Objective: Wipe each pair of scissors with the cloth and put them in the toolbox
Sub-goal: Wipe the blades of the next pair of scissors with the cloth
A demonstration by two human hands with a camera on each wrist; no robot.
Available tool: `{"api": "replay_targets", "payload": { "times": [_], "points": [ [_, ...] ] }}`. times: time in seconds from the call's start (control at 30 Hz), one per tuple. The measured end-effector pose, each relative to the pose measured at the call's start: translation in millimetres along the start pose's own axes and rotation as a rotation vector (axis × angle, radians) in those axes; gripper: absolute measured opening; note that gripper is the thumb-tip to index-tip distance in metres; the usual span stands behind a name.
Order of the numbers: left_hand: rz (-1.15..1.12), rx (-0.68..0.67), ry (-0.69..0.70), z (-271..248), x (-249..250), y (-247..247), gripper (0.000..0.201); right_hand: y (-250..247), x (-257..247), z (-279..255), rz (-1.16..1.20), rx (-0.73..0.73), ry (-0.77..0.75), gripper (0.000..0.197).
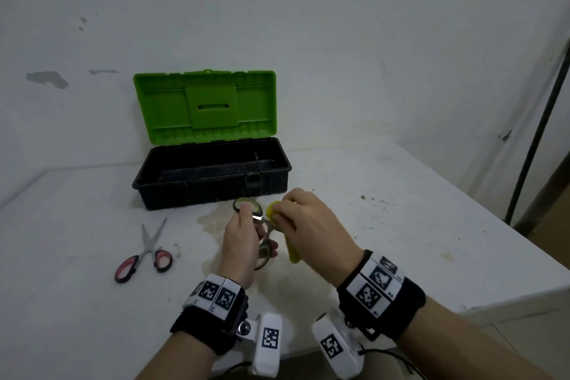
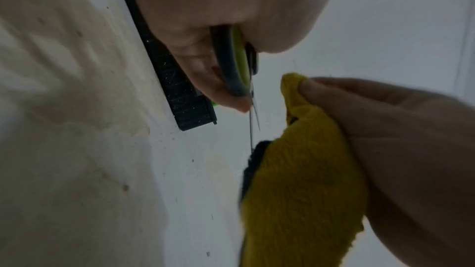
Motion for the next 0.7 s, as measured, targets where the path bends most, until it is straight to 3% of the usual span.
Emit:
{"api": "replay_targets", "payload": {
  "times": [0.23, 0.33, 0.5, 0.7],
  "points": [
    [0.103, 0.01, 0.06, -3, -2, -2, 0.056, 34, 3, -1, -0.087, -0.167, -0.022, 0.007],
    [0.056, 0.045, 0.057, -3, 0, -8, 0.053, 28, 4, -6, -0.115, -0.166, -0.036, 0.011],
    [0.111, -0.008, 0.076, 1, -4, 2, 0.055, 25, -5, -1, -0.061, -0.133, -0.043, 0.008],
    [0.023, 0.018, 0.016, 6, -8, -5, 0.052, 26, 9, -7, -0.028, -0.17, 0.027, 0.016]
  ]
}}
Point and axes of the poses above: each hand's wrist, its own z-axis towards the middle knuckle, its own y-axis out of the palm, x = y × z, the point moved 6 cm from there along z, towards the middle knuckle, and after that the axes turned 7 degrees about -x, right-handed, at the moved point
